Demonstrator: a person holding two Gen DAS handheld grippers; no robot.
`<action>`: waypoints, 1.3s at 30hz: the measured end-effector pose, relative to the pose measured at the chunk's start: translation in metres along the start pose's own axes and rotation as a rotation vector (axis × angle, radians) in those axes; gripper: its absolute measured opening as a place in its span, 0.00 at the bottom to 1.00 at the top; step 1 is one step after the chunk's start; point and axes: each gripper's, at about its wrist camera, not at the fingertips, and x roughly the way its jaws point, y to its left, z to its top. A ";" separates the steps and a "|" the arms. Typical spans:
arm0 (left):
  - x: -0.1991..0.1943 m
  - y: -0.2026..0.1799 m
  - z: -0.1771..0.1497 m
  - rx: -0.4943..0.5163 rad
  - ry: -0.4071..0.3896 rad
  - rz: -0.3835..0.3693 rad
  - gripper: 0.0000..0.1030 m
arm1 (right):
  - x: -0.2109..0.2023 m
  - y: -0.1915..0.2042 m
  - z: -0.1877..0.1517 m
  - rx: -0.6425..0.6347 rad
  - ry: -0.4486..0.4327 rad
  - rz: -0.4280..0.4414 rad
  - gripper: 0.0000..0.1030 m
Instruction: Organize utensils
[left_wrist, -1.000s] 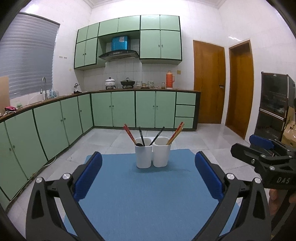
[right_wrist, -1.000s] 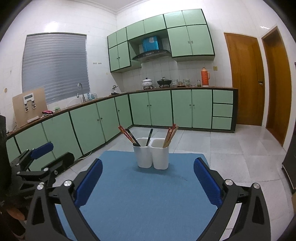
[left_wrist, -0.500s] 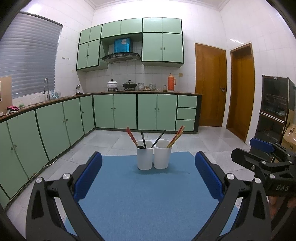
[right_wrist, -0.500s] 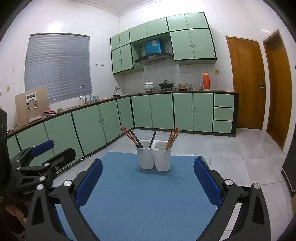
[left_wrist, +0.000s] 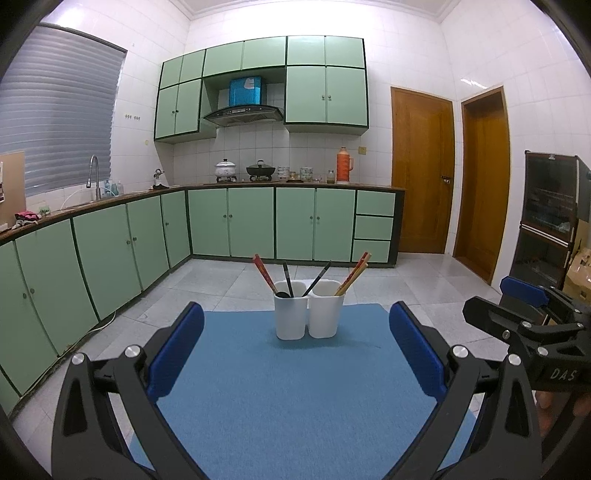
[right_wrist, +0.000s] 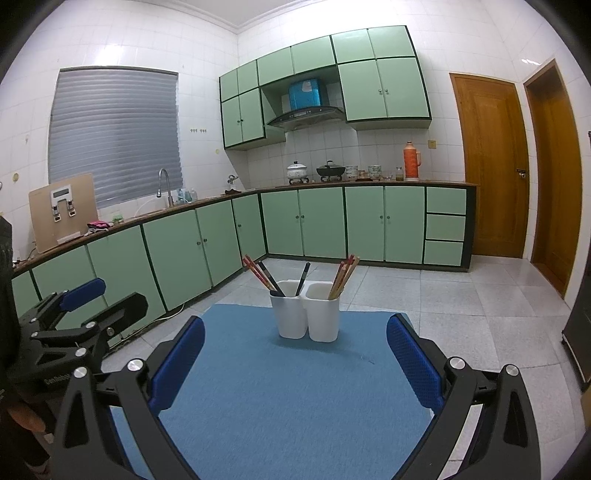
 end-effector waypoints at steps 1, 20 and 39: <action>0.000 0.000 0.000 0.000 0.000 0.001 0.95 | 0.000 0.000 0.000 -0.001 0.000 -0.001 0.94; -0.003 0.002 0.003 0.004 -0.004 0.004 0.95 | -0.001 -0.001 0.002 -0.002 -0.004 0.001 0.94; -0.008 0.001 0.008 0.007 -0.013 0.008 0.95 | -0.002 -0.001 0.003 -0.004 -0.007 0.004 0.94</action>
